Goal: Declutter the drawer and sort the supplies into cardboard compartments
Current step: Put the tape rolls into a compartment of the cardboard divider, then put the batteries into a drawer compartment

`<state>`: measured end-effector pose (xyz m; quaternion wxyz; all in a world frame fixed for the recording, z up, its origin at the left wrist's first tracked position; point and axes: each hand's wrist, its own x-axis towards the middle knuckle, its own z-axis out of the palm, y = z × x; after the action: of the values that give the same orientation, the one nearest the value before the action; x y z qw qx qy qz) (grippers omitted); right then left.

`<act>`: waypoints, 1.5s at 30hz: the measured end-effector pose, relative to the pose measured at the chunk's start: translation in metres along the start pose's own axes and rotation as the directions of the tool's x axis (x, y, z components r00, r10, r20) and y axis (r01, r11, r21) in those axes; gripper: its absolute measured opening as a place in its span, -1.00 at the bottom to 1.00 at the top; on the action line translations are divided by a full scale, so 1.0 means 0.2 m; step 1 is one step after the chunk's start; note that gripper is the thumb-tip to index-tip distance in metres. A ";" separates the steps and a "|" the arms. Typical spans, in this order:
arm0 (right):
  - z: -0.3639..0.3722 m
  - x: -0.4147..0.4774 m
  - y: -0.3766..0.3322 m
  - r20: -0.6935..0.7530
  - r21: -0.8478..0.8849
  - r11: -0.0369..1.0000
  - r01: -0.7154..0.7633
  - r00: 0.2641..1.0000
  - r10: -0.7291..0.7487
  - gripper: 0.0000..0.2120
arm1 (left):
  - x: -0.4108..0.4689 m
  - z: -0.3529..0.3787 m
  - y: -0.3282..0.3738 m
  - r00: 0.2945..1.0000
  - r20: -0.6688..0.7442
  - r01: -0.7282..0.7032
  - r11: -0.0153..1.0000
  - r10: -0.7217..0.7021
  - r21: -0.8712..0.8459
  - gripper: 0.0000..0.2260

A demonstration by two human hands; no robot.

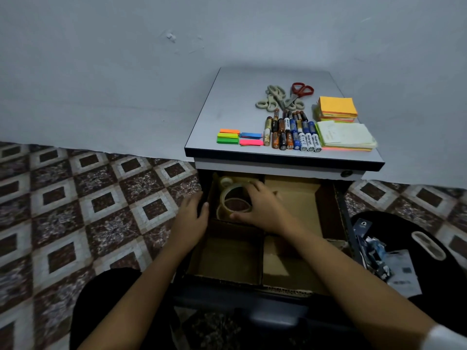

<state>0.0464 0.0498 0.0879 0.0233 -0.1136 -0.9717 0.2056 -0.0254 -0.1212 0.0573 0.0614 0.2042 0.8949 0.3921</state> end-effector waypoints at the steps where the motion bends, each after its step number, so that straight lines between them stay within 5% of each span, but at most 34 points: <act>1: 0.01 0.03 0.00 0.016 -0.065 0.998 0.017 1.000 -0.016 -0.28 | -0.01 0.02 -0.01 0.999 0.030 0.016 1.000 -0.016 -0.004 -0.59; 8: 0.02 0.13 0.01 0.236 -0.361 0.926 0.111 0.971 -0.024 -0.25 | -0.01 0.04 -0.04 0.997 0.073 0.041 0.999 -0.041 -0.003 -0.56; 24: 0.04 0.11 0.05 0.213 -0.226 0.972 0.065 0.977 -0.015 -0.40 | -0.02 0.04 -0.04 0.998 0.053 0.029 0.999 -0.029 -0.014 -0.55; 35: -0.18 -0.08 0.08 -0.117 0.031 0.997 0.078 0.990 -0.073 -0.65 | -0.01 0.05 -0.05 1.000 0.016 -0.018 0.994 0.016 0.112 -0.55; 39: -0.36 -0.15 0.11 -0.269 0.056 0.995 0.078 0.961 -0.060 -0.68 | 0.02 0.03 0.03 0.976 -0.108 -0.169 0.968 0.191 0.184 -0.59; 45: -0.49 -0.14 0.26 -0.468 -0.078 0.997 0.009 0.883 -0.045 -0.75 | 0.15 0.02 0.34 0.816 -0.131 -0.513 0.810 0.563 0.284 -0.71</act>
<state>0.0945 0.1281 0.1566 0.2564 -0.1471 -0.9456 0.1357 -0.0302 -0.0654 0.1049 -0.1715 0.4138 0.8411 0.3033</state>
